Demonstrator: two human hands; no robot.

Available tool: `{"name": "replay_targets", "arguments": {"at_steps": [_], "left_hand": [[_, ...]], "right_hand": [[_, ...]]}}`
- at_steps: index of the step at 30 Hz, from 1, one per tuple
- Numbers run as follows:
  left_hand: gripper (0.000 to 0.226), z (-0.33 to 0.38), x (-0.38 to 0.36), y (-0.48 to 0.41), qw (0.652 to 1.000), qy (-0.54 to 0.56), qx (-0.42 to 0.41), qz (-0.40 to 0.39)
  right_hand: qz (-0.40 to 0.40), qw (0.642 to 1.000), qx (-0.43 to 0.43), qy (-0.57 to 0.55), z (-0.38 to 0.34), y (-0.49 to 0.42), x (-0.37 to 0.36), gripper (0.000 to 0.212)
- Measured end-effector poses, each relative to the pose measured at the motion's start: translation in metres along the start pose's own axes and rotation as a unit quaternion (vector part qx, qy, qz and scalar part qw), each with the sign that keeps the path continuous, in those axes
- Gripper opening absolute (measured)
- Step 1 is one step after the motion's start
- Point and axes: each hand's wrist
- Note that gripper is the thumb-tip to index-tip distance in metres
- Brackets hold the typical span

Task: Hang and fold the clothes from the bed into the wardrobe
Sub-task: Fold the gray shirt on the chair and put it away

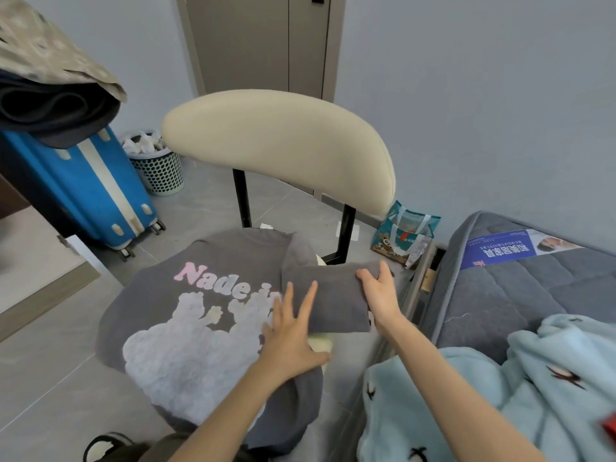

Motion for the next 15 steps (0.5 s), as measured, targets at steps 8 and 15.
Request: {"name": "replay_targets", "arguments": {"at_steps": [8,15], "left_hand": [[0.118,0.095,-0.047,-0.004,1.000,-0.018,-0.008,0.018],[0.069,0.109,-0.044,-0.014,0.995,0.017,-0.032,0.094]], "right_hand": [[0.045,0.998,-0.040,0.009,-0.018,0.003,0.080,0.010],[0.026,0.996,-0.081,0.039,-0.016,-0.002,0.089,0.010]]}}
Point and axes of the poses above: each hand's wrist, its own y-axis away from the middle knuckle, its own x-axis out of the back of the hand, z = x × y, and after that the axes turned 5 degrees about -y, right-handed
